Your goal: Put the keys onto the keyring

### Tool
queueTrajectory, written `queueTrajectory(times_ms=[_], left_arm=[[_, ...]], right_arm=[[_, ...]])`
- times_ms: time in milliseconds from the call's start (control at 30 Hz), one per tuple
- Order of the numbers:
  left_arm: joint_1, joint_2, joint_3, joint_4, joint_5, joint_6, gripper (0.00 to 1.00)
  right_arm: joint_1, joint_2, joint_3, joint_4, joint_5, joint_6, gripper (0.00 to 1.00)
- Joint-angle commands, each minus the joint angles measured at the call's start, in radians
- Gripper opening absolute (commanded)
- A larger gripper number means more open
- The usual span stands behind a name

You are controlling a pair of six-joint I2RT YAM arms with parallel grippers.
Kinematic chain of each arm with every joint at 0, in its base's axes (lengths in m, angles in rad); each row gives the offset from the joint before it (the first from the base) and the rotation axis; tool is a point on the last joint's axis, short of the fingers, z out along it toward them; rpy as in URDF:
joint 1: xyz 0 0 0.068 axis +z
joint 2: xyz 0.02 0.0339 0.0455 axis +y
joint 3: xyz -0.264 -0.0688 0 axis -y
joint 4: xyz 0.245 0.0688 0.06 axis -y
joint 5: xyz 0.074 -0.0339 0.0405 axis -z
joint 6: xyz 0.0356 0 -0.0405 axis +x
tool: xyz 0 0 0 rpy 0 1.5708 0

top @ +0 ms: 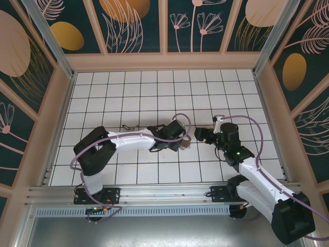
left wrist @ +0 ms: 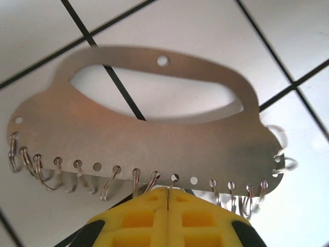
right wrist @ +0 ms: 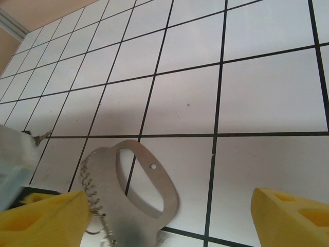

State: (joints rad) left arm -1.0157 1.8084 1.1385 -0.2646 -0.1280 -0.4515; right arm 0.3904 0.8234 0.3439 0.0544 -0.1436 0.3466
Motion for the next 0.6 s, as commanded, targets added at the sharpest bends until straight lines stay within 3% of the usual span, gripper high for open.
queueTrajectory(times_ms=[0, 200, 433, 567], left_arm=[[0.000, -0.088, -0.008, -0.042, 0.013, 0.069, 0.00], [0.011, -0.188, -0.027, -0.057, 0.044, 0.102, 0.00], [0.013, -0.304, -0.058, -0.046, 0.008, 0.192, 0.00], [0.012, -0.345, -0.085, -0.021, 0.010, 0.244, 0.00]], right_arm=[[-0.008, -0.012, -0.013, -0.001, -0.026, -0.014, 0.82], [-0.007, -0.019, -0.022, 0.008, -0.063, -0.019, 0.81], [0.003, -0.044, -0.044, 0.106, -0.231, -0.025, 0.79], [0.016, -0.050, -0.032, 0.142, -0.262, -0.027, 0.78]])
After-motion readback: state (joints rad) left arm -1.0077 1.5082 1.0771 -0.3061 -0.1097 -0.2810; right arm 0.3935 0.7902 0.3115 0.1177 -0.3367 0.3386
